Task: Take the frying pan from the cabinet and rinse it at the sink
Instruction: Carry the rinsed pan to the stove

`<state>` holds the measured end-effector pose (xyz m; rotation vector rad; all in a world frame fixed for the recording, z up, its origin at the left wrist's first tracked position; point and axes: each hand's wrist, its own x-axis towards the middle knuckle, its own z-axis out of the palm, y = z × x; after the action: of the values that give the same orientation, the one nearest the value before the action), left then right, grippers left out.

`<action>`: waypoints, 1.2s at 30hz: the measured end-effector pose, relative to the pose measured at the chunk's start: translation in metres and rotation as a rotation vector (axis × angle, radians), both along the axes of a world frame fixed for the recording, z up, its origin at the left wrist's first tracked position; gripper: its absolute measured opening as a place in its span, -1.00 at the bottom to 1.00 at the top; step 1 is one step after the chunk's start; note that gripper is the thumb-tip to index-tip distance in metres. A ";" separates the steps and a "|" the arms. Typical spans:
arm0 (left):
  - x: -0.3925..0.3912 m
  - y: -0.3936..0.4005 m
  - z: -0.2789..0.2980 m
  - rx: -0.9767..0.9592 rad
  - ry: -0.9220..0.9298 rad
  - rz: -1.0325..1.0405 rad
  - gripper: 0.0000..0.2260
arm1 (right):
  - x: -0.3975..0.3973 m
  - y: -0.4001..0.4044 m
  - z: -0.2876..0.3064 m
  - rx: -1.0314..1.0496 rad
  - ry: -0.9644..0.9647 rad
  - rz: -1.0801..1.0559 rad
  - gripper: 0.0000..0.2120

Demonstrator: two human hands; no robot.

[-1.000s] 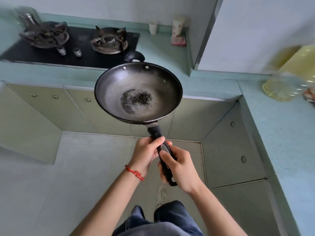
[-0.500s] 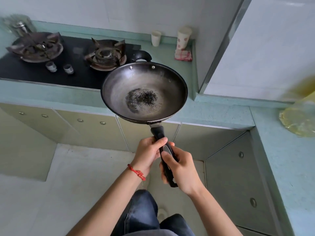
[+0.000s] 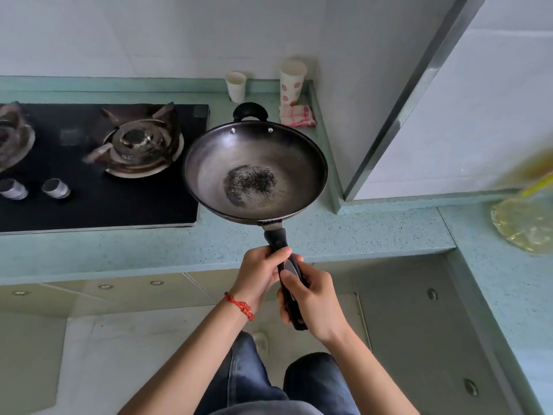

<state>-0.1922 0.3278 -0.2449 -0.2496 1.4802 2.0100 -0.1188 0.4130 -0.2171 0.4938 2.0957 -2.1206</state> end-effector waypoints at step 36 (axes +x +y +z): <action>-0.114 0.117 -0.070 -0.073 -0.012 0.121 -0.87 | -0.131 0.138 -0.072 -0.001 -0.112 0.179 -0.84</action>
<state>-0.3066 0.4446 -0.3151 -0.3895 1.5663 2.0475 -0.2502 0.5511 -0.2892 0.3989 1.9970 -1.9492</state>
